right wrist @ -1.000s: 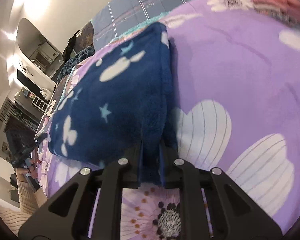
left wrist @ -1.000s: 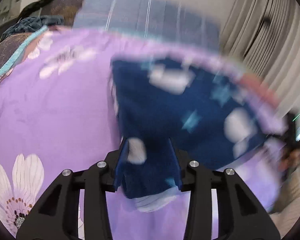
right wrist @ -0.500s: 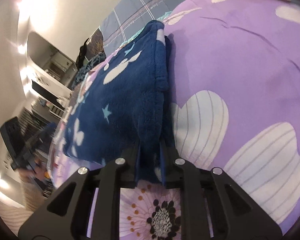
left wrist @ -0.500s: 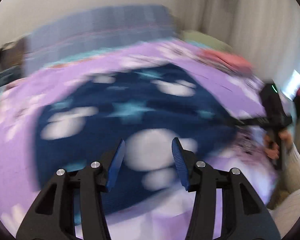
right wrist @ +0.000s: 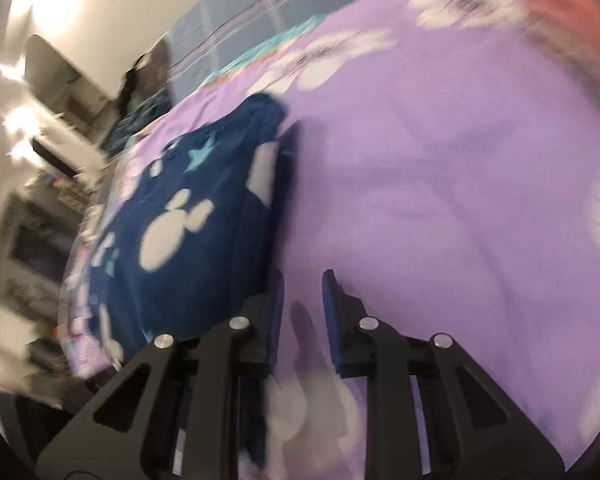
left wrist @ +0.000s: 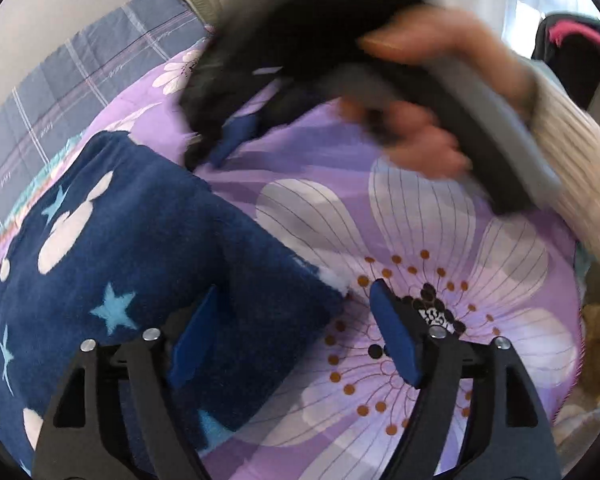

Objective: Fold small clothes

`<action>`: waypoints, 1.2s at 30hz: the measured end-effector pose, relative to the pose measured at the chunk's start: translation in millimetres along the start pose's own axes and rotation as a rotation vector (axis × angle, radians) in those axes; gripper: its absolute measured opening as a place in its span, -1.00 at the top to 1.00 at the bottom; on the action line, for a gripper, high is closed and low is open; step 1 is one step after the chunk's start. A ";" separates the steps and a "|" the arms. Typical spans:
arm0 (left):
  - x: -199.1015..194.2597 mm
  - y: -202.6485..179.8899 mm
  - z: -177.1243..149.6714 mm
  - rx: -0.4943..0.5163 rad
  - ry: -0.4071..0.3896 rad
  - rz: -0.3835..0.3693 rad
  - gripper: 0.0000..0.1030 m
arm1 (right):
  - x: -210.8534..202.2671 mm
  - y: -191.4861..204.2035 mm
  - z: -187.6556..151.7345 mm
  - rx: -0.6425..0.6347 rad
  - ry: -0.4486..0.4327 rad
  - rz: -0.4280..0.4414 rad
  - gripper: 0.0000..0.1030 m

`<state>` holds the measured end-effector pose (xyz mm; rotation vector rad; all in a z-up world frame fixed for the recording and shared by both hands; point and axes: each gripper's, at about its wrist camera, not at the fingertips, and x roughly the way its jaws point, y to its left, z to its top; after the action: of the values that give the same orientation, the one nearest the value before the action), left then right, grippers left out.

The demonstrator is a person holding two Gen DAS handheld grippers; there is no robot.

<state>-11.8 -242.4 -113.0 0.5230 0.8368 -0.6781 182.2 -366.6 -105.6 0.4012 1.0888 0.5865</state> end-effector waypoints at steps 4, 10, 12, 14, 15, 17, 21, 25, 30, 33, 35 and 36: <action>1.4 8.2 -7.2 -0.044 0.007 -0.045 -0.47 | 34.7 5.1 33.9 -0.001 0.053 0.130 0.01; 0.3 16.4 -14.8 -0.072 0.008 -0.062 -0.05 | 51.3 19.5 62.1 -0.004 0.069 0.168 -0.24; -1.5 20.5 -16.0 -0.086 0.005 -0.080 0.04 | 58.3 19.3 61.3 0.002 0.078 0.146 -0.20; -4.7 19.6 -19.6 -0.083 0.000 -0.089 0.08 | 61.7 13.0 61.3 0.033 0.060 0.140 0.60; -6.5 21.8 -20.8 -0.078 -0.001 -0.089 0.12 | 61.4 9.5 62.2 0.054 0.041 0.121 0.82; -8.0 22.9 -23.5 -0.065 -0.007 -0.090 0.15 | 50.1 3.2 60.8 0.106 -0.014 0.173 0.83; -6.5 24.9 -29.9 -0.059 -0.006 -0.113 0.15 | 33.3 10.9 66.5 0.042 -0.126 0.162 0.85; -5.4 26.4 -33.4 -0.054 -0.008 -0.123 0.15 | 69.4 -11.8 64.9 0.099 -0.044 0.113 0.84; -0.4 30.7 -25.6 -0.049 -0.016 -0.130 0.08 | 39.0 -28.2 65.9 0.221 -0.083 0.231 -0.01; 1.1 28.9 -22.8 -0.049 -0.019 -0.134 0.06 | 19.8 -33.6 60.9 0.231 -0.061 0.326 -0.35; 0.9 29.1 -23.6 -0.048 -0.021 -0.133 0.06 | 16.2 -36.8 57.4 0.246 -0.024 0.399 -0.44; 0.3 29.5 -24.1 -0.047 -0.021 -0.131 0.06 | 18.9 -33.5 55.7 0.232 -0.003 0.411 -0.45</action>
<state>-2.4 -206.7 -122.4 0.4212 0.8707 -0.7807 247.4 -382.1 -115.0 0.8395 1.0815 0.8225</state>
